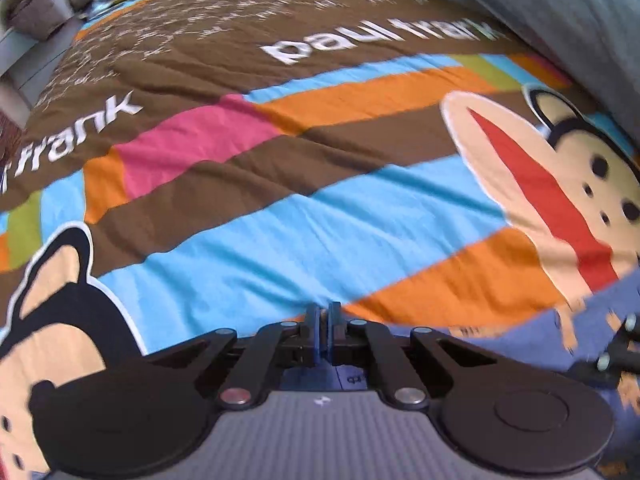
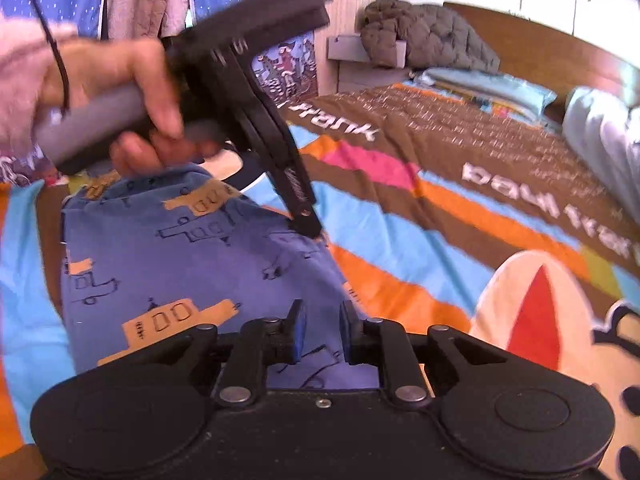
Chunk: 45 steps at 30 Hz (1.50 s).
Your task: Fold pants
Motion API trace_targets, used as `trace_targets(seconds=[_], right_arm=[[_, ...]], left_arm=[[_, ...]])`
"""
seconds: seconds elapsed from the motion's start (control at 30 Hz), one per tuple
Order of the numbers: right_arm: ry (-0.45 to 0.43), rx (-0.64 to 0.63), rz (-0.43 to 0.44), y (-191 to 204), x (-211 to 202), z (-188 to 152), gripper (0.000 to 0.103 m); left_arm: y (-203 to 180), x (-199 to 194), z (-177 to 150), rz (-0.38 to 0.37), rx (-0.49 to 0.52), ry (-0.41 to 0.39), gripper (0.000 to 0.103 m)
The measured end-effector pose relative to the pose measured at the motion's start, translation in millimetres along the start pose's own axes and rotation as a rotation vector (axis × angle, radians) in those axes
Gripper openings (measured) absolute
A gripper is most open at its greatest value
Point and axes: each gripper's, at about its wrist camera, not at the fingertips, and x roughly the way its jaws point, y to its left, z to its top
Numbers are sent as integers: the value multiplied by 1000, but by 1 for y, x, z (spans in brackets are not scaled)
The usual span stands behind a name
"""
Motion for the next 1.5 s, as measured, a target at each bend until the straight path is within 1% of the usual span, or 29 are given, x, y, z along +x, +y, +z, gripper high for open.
trace_targets(seconds=[0.1,0.13,0.17,0.2,0.27,0.3,0.33,0.37,0.4,0.43,0.5,0.53,0.57,0.63,0.67,0.73,0.77,0.8,0.83,0.87,0.93,1.0,1.07,1.13,1.2,1.3,1.37,1.47,1.5], right_arm=[[57,65,-53,-12,18,-6,24],[57,112,-47,-19,20,-7,24],[58,156,-42,-26,19,-7,24],[58,181,-64,-30,16,-5,24],[60,184,-113,-32,7,-3,28],[58,186,-119,-33,-2,-2,35],[55,198,-114,-34,-13,-3,43],[52,221,-114,-36,-25,-4,49],[49,264,-122,-37,-41,-9,61],[50,315,-125,-39,-56,-15,74],[56,407,-123,-41,-85,-36,85],[65,438,-137,-40,-100,-50,88],[90,458,-176,-41,-112,-65,89],[148,474,-285,-45,-132,-87,91],[156,486,-321,-48,-142,-96,91],[132,546,-346,-61,-171,-113,91],[107,580,-348,-67,-186,-121,92],[81,610,-353,-74,-201,-128,96],[56,633,-367,-80,-216,-134,99],[39,645,-385,-86,-224,-139,100],[23,670,-421,-100,-235,-149,100],[30,712,-437,-113,-238,-158,100],[27,764,-381,-123,-237,-166,100],[19,781,-327,-128,-240,-169,100],[24,773,-301,-131,-239,-169,100],[18,816,-199,-140,-237,-174,100],[29,837,-148,-148,-236,-176,99],[84,807,-124,-157,-232,-175,90],[104,807,-125,-159,-229,-176,83]], left_arm=[[10,4,-3,-10,-101,-37,3],[13,3,-4,-16,-133,-47,3],[15,1,-6,-8,-156,-68,3],[14,-4,-7,22,-167,-98,3],[11,-16,-11,72,-167,-137,8],[7,-24,-14,85,-166,-155,16],[1,-32,-18,98,-149,-170,25],[-6,-39,-23,117,-129,-181,31],[-15,-45,-29,130,-109,-194,43],[-24,-48,-37,131,-81,-201,52],[-41,-45,-48,148,-22,-175,53],[-50,-37,-54,183,13,-139,54],[-57,-27,-60,228,43,-104,55],[-66,-22,-70,289,72,-152,65],[-71,-23,-70,322,81,-152,65],[-78,-31,-64,327,66,-126,65],[-82,-37,-60,302,57,-121,65],[-87,-44,-57,272,56,-130,65],[-97,-52,-52,229,63,-154,65],[-108,-60,-47,192,76,-179,66],[-135,-72,-36,111,114,-221,69],[-171,-78,-22,4,154,-244,72],[-210,-79,-6,-119,196,-249,73],[-245,-75,7,-212,225,-247,73],[-280,-65,18,-298,282,-222,73],[-322,-36,24,-331,367,-146,71],[-337,-17,22,-325,394,-97,65],[-340,-1,11,-307,410,-90,67],[-336,2,6,-320,407,-100,69]])
